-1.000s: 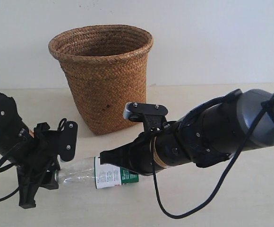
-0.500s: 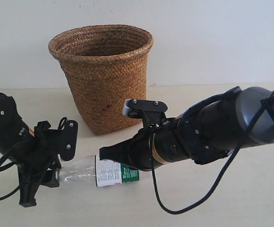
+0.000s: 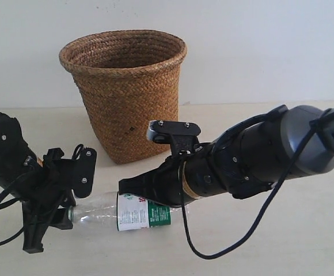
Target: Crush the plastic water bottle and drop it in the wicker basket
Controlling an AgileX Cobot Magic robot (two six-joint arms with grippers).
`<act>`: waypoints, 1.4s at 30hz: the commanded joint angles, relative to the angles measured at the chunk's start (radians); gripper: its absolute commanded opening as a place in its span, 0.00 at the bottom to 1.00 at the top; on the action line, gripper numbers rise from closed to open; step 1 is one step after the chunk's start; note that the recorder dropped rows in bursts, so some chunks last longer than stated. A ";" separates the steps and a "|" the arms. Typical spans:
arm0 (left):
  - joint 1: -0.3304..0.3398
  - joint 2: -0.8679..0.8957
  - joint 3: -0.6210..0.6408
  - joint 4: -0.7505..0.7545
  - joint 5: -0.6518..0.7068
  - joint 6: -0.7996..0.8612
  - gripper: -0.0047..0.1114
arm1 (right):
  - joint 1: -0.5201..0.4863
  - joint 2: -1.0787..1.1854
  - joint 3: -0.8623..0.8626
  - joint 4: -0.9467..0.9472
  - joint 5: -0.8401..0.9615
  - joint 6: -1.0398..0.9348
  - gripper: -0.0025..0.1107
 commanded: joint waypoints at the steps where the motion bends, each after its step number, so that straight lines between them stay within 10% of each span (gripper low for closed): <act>1: -0.003 -0.007 -0.002 -0.012 0.009 0.002 0.07 | 0.002 0.047 -0.004 -0.002 -0.009 0.010 0.02; 42: -0.003 -0.007 -0.002 -0.012 0.008 0.002 0.07 | 0.002 0.213 0.015 0.071 -0.184 0.010 0.02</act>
